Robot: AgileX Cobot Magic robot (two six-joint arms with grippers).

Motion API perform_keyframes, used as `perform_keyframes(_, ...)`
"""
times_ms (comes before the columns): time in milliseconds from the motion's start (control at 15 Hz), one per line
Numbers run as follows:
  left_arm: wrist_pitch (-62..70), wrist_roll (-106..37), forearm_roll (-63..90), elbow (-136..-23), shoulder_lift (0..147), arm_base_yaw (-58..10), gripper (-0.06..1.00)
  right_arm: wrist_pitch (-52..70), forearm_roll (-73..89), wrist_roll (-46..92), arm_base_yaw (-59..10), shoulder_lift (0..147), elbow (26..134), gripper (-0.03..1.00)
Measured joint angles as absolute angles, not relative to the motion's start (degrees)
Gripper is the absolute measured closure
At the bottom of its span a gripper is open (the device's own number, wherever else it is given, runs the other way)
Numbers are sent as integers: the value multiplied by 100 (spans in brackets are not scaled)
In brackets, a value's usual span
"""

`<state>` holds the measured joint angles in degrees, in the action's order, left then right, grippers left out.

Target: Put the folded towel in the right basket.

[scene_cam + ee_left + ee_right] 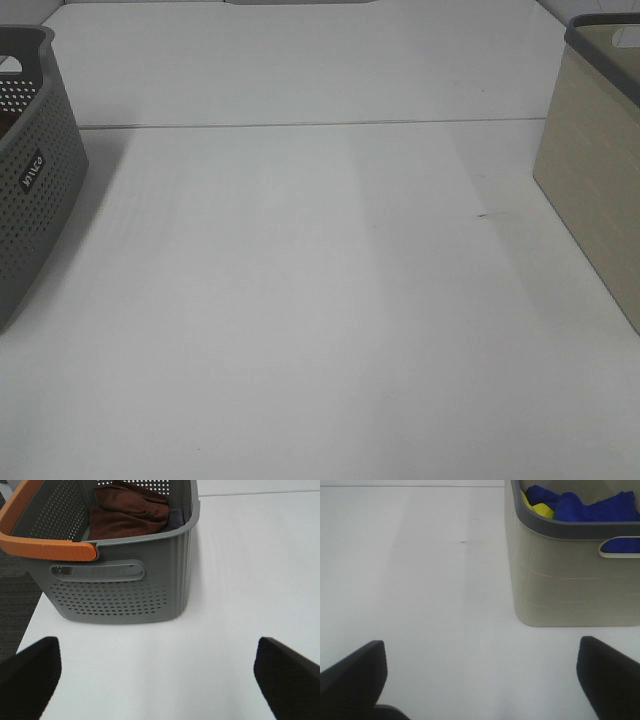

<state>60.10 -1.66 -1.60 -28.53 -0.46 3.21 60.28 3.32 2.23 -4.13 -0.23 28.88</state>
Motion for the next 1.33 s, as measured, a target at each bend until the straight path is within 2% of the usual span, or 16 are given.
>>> perform_keyframes(1333, 6010, -166, -155, -2853, -46, 321, -3, 6028, 332, 218, -413, -23, 2888, -1)
